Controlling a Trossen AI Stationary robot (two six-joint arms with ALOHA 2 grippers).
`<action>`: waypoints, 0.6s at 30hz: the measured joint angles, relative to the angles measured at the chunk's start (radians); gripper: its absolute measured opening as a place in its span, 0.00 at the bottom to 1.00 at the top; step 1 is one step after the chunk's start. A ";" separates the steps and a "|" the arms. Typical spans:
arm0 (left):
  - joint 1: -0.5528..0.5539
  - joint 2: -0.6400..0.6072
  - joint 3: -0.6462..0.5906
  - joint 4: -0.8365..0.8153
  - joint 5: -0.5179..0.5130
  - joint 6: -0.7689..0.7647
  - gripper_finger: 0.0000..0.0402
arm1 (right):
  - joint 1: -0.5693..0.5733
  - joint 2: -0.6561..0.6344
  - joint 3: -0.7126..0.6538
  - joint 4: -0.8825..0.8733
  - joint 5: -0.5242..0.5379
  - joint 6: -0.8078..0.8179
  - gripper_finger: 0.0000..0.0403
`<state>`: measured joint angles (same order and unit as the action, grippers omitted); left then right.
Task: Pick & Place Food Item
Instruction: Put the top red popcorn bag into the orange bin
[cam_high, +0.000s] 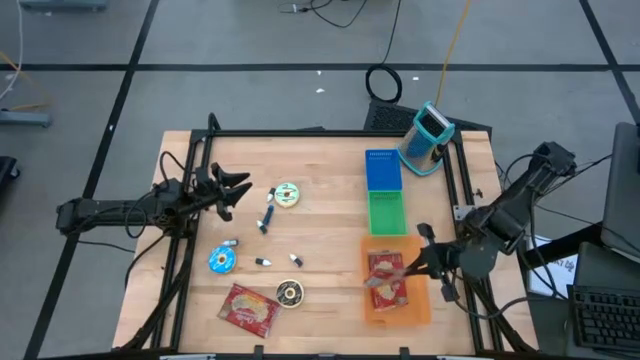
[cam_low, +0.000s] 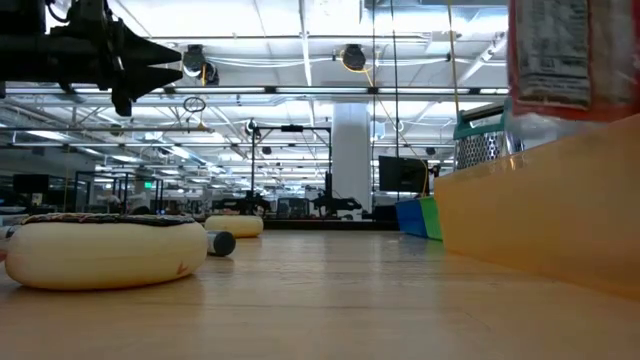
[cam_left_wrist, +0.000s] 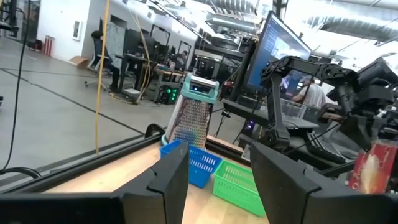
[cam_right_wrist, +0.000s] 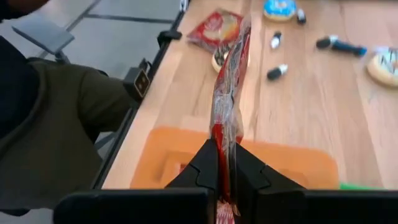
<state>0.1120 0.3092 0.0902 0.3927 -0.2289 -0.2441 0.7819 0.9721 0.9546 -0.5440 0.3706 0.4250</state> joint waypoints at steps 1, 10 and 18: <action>0.000 0.000 0.000 0.000 0.000 0.000 0.42 | 0.000 -0.001 0.000 -0.012 -0.001 0.015 0.01; 0.000 0.000 0.000 0.000 0.001 0.003 0.43 | -0.001 -0.092 0.051 -0.183 0.033 0.028 0.01; 0.000 0.000 0.000 0.000 0.001 0.003 0.44 | -0.017 -0.112 -0.002 -0.236 0.053 -0.012 0.01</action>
<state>0.1120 0.3092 0.0898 0.3927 -0.2279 -0.2413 0.7650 0.8604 0.9526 -0.7801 0.4236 0.4131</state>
